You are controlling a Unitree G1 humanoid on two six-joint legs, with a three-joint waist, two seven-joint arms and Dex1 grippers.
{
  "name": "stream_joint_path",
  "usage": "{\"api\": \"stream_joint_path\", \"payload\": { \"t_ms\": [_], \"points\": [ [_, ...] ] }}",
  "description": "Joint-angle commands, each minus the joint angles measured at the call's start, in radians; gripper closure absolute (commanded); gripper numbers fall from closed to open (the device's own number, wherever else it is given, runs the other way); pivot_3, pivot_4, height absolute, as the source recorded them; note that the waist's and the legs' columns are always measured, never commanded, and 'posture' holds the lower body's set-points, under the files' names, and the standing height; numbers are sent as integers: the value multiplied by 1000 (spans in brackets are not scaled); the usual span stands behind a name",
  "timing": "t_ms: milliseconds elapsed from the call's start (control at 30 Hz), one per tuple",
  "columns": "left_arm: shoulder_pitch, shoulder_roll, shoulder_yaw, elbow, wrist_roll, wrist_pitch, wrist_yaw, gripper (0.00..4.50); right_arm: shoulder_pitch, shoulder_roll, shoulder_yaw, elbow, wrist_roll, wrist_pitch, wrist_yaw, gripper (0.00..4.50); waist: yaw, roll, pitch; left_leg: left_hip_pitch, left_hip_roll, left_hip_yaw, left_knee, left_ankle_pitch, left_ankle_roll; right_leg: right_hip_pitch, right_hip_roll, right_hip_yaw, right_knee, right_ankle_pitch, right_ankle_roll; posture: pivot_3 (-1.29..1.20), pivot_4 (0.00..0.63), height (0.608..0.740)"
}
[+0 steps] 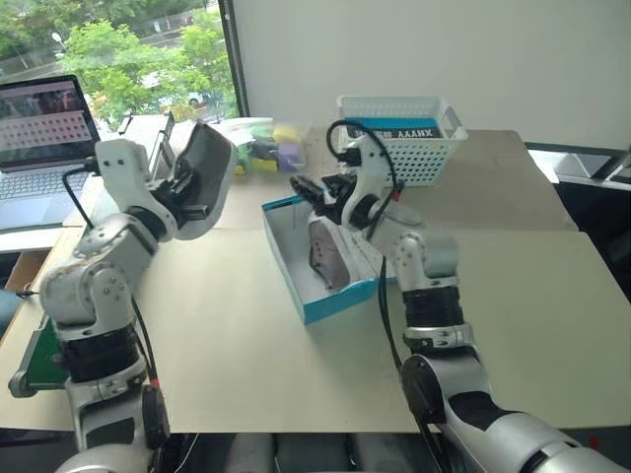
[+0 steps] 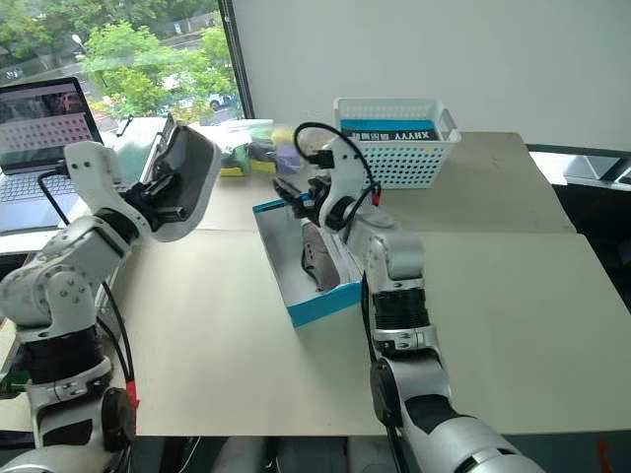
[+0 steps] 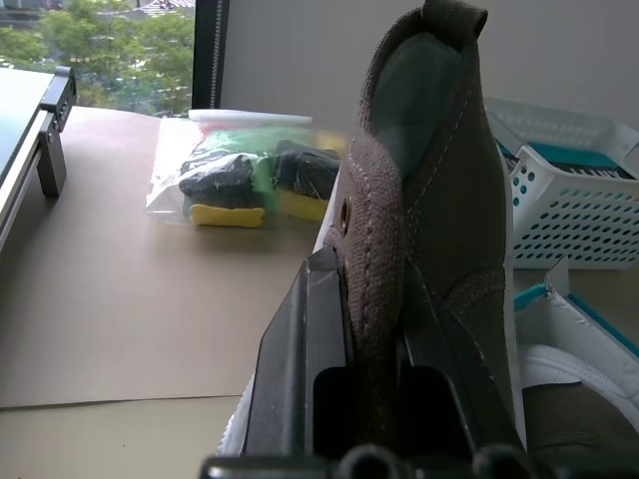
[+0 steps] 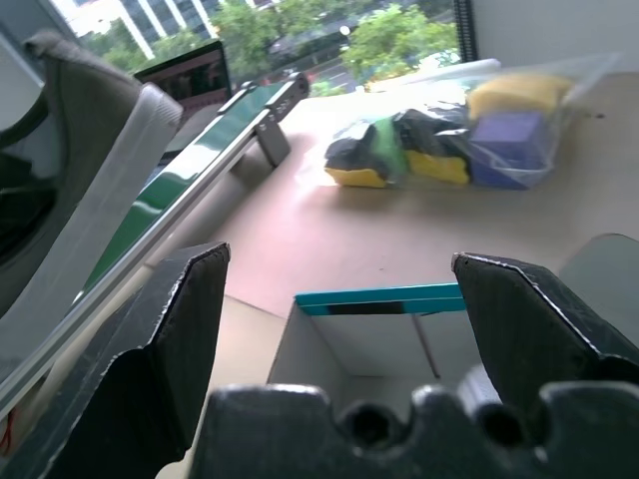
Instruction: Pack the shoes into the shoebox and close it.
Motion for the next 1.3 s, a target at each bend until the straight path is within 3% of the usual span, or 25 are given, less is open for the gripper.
{"api": "stream_joint_path", "payload": {
  "t_ms": [33, 300, 833, 1300],
  "points": [
    [-60, -77, -82, -132, -30, 15, 44, 4476, -90, 14, -89, -44, 106, 51, -71, 268, 2, 0, 0, 0, 0, 0, 0, 0, 0, 0, -1, 0, 0, 0, 0, 0, 150, 740],
    [-114, -189, -173, -123, -18, 0, 68, 4476, -155, 16, -151, -63, 202, 107, -167, 268, 1, 0, 0, 0, 0, 1, 0, 0, 0, 0, 0, 1, -1, 0, 0, 0, 150, 740],
    [-182, -118, -188, 69, 53, -138, -50, 4476, -121, -31, -134, -266, 353, 301, -204, 268, 2, 0, 0, 0, -1, 1, 1, 0, 0, 0, 0, 1, -4, 0, 0, 0, 150, 740],
    [-243, -211, -209, 47, 30, -123, -8, 4476, -60, 5, -81, -272, 348, 274, -214, 268, 2, 0, 0, 0, -1, 1, 1, 0, 0, 0, 0, 1, -4, 0, 0, 0, 150, 740]
  ]
}}
